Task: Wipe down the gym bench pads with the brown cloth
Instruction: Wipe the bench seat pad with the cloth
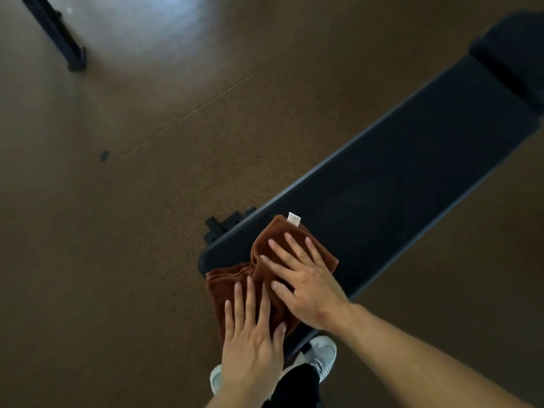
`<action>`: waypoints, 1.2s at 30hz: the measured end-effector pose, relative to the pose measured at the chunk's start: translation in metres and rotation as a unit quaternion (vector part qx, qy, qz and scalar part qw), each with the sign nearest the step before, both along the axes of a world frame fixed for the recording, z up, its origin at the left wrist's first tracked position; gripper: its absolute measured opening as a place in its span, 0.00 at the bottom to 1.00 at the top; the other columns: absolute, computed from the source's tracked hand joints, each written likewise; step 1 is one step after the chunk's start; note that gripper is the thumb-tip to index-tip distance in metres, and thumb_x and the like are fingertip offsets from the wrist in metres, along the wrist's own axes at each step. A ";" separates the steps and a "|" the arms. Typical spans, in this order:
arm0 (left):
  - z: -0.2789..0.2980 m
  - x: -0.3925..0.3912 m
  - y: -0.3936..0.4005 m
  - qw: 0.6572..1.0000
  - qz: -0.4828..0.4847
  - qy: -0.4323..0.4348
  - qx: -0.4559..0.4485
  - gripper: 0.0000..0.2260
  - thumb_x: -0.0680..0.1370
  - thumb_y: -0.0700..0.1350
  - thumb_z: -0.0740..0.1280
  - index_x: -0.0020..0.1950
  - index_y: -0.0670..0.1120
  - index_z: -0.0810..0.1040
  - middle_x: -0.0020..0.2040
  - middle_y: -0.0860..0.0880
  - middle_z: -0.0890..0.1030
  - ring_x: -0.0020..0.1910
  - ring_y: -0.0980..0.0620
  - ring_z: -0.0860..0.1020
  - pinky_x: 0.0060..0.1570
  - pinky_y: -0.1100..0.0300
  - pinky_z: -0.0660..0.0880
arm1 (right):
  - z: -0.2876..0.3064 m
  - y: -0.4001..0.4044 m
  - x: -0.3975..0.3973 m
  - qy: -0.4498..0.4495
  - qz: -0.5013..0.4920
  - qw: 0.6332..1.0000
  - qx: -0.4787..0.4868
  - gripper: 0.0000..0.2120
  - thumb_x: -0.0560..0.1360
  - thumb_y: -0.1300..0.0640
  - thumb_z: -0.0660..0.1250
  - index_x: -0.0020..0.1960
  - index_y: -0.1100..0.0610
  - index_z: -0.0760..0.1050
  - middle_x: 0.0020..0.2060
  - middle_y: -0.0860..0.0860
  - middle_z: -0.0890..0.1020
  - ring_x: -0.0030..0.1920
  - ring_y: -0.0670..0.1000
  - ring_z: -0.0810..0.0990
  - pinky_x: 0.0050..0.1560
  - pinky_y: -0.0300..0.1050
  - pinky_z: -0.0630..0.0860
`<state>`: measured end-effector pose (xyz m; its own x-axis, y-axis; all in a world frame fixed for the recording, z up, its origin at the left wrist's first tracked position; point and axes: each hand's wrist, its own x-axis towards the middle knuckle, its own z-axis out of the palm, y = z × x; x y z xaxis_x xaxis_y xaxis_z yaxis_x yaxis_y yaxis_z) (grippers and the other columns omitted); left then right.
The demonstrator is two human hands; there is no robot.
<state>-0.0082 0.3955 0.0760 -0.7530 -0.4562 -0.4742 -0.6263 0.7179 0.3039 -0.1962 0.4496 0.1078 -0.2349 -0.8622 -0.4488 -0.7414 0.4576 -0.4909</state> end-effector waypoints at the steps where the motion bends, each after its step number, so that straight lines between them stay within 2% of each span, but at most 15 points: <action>1: -0.002 0.013 -0.008 1.000 -0.001 0.002 -0.007 0.36 0.83 0.64 0.52 0.85 0.48 0.45 0.85 0.46 0.43 0.83 0.45 0.43 0.77 0.47 0.43 | -0.003 -0.006 0.012 0.016 0.017 1.000 0.004 0.25 0.85 0.40 0.46 0.82 0.37 0.46 0.82 0.39 0.39 0.78 0.41 0.26 0.78 0.53 0.27; 4: -0.003 0.026 -0.034 1.000 -0.009 -0.005 -0.013 0.34 0.85 0.65 0.47 0.85 0.48 0.44 0.85 0.46 0.42 0.83 0.46 0.41 0.77 0.49 0.41 | -0.008 -0.023 0.028 0.070 0.050 0.996 0.010 0.27 0.86 0.40 0.42 0.83 0.41 0.39 0.81 0.41 0.35 0.79 0.44 0.25 0.80 0.57 0.33; 6: 0.003 0.019 -0.053 1.000 -0.005 -0.005 -0.002 0.35 0.83 0.68 0.40 0.84 0.50 0.39 0.84 0.49 0.34 0.82 0.48 0.34 0.77 0.51 0.35 | -0.012 -0.038 0.025 0.082 0.047 0.995 0.002 0.27 0.86 0.41 0.41 0.83 0.43 0.39 0.82 0.41 0.35 0.79 0.45 0.26 0.80 0.58 0.35; 8: 0.006 0.006 -0.070 1.000 0.016 0.005 0.011 0.36 0.78 0.71 0.30 0.81 0.54 0.30 0.80 0.52 0.26 0.78 0.50 0.25 0.75 0.51 0.28 | -0.017 -0.054 0.015 0.090 0.052 0.995 -0.012 0.27 0.86 0.42 0.42 0.83 0.43 0.40 0.82 0.42 0.37 0.80 0.45 0.28 0.81 0.58 0.36; 9: 0.009 -0.002 -0.076 1.000 0.024 0.008 0.007 0.35 0.77 0.71 0.28 0.79 0.55 0.27 0.79 0.52 0.24 0.76 0.50 0.22 0.75 0.51 0.27 | -0.019 -0.061 0.007 0.100 0.056 0.993 -0.022 0.27 0.86 0.41 0.41 0.83 0.43 0.41 0.83 0.42 0.38 0.80 0.46 0.29 0.81 0.58 0.36; 14: 0.010 -0.056 -0.082 0.997 0.072 -0.003 -0.028 0.34 0.77 0.71 0.35 0.77 0.60 0.24 0.76 0.51 0.20 0.74 0.48 0.19 0.73 0.51 0.22 | -0.026 -0.068 -0.051 0.134 0.059 0.989 -0.013 0.28 0.84 0.38 0.38 0.82 0.42 0.37 0.82 0.42 0.36 0.80 0.47 0.27 0.80 0.56 0.32; 20: 0.012 -0.170 -0.050 0.996 0.091 0.000 -0.022 0.34 0.82 0.68 0.45 0.81 0.59 0.30 0.79 0.48 0.24 0.75 0.44 0.21 0.75 0.45 0.25 | -0.025 -0.024 -0.156 0.164 0.010 0.986 0.014 0.27 0.85 0.38 0.40 0.79 0.41 0.32 0.80 0.41 0.32 0.80 0.48 0.28 0.79 0.52 0.28; 24: 0.014 -0.265 0.023 0.994 0.104 0.016 0.017 0.34 0.83 0.66 0.49 0.82 0.57 0.34 0.78 0.46 0.23 0.74 0.42 0.20 0.74 0.42 0.25 | -0.015 0.030 -0.243 0.175 -0.036 0.983 0.052 0.28 0.86 0.41 0.46 0.83 0.43 0.41 0.83 0.44 0.41 0.82 0.51 0.36 0.79 0.56 0.33; 26: 0.019 -0.306 0.062 0.992 0.113 0.021 0.058 0.35 0.83 0.67 0.49 0.81 0.57 0.33 0.76 0.45 0.21 0.72 0.43 0.17 0.73 0.42 0.23 | -0.006 0.051 -0.278 0.175 -0.069 0.978 0.088 0.29 0.86 0.45 0.51 0.84 0.45 0.45 0.84 0.46 0.42 0.83 0.54 0.37 0.79 0.59 0.34; 28: 0.026 -0.332 0.090 0.990 0.110 0.014 0.088 0.35 0.83 0.67 0.47 0.80 0.55 0.30 0.75 0.45 0.19 0.71 0.44 0.16 0.72 0.43 0.22 | -0.001 0.063 -0.297 0.177 -0.089 0.975 0.098 0.29 0.86 0.46 0.51 0.84 0.45 0.45 0.84 0.49 0.43 0.83 0.56 0.37 0.80 0.60 0.36; 32: 0.025 -0.311 0.100 0.994 0.088 0.021 0.063 0.33 0.84 0.67 0.44 0.81 0.55 0.31 0.78 0.50 0.23 0.74 0.49 0.19 0.77 0.45 0.28 | -0.008 0.056 -0.276 0.151 -0.136 0.977 0.066 0.29 0.85 0.47 0.48 0.84 0.45 0.43 0.84 0.51 0.41 0.82 0.56 0.35 0.79 0.61 0.34; 36: 0.017 -0.230 0.090 0.991 0.129 0.018 0.022 0.35 0.83 0.67 0.45 0.82 0.55 0.32 0.79 0.50 0.25 0.76 0.49 0.22 0.78 0.46 0.31 | -0.021 0.031 -0.202 0.176 -0.045 0.983 0.020 0.33 0.80 0.38 0.42 0.83 0.42 0.40 0.83 0.48 0.38 0.81 0.53 0.31 0.78 0.57 0.29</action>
<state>-0.2378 0.4858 0.0928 -0.6314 -0.6151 -0.4722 -0.7750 0.5215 0.3570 -0.3979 0.4806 0.0872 -0.4566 -0.8141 -0.3588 -0.8174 0.5431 -0.1921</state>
